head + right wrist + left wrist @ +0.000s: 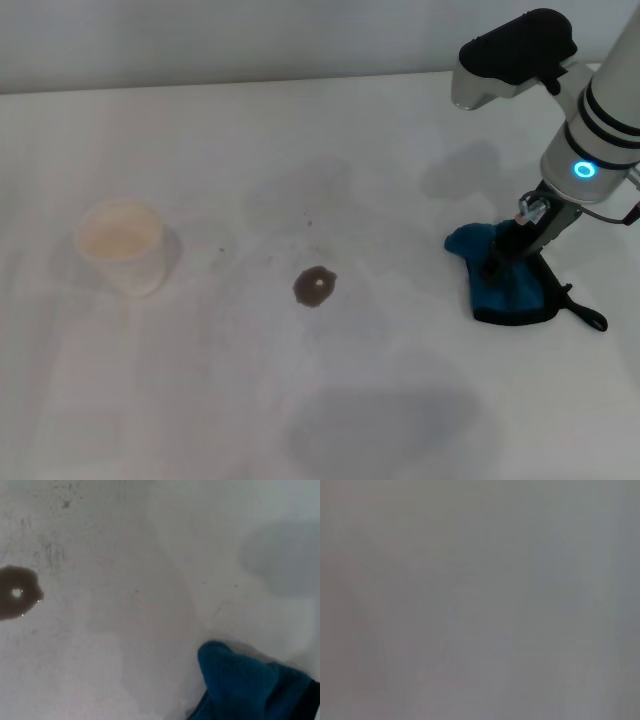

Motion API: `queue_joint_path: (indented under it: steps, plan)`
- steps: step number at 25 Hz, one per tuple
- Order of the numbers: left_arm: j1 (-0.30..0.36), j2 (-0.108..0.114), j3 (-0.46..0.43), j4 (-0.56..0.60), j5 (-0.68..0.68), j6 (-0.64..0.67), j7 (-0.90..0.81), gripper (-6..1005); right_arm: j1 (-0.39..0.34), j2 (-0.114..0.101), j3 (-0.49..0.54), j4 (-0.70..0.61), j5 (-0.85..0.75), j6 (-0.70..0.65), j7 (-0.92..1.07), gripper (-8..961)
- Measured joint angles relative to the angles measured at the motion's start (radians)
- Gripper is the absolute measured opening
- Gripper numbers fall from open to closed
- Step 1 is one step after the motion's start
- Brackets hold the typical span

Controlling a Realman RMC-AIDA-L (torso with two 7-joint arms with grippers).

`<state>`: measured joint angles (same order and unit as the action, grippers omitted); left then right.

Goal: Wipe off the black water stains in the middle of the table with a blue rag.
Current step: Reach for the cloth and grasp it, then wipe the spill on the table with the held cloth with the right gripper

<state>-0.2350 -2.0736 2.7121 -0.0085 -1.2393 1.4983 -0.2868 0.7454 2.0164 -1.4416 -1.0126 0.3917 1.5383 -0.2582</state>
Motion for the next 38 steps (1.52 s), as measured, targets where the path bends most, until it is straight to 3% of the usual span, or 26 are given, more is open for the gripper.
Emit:
queue_joint_path:
  steps: [12,38]
  plan:
    - [-0.012,-0.002,0.000,-0.005,0.000,-0.003,0.000,880,0.022,-0.002,-0.075,0.065,-0.005,-0.039,-0.011,701]
    - [-0.012,-0.003,0.000,-0.004,0.000,-0.003,0.000,879,0.036,0.003,-0.089,0.082,-0.001,-0.072,-0.034,120]
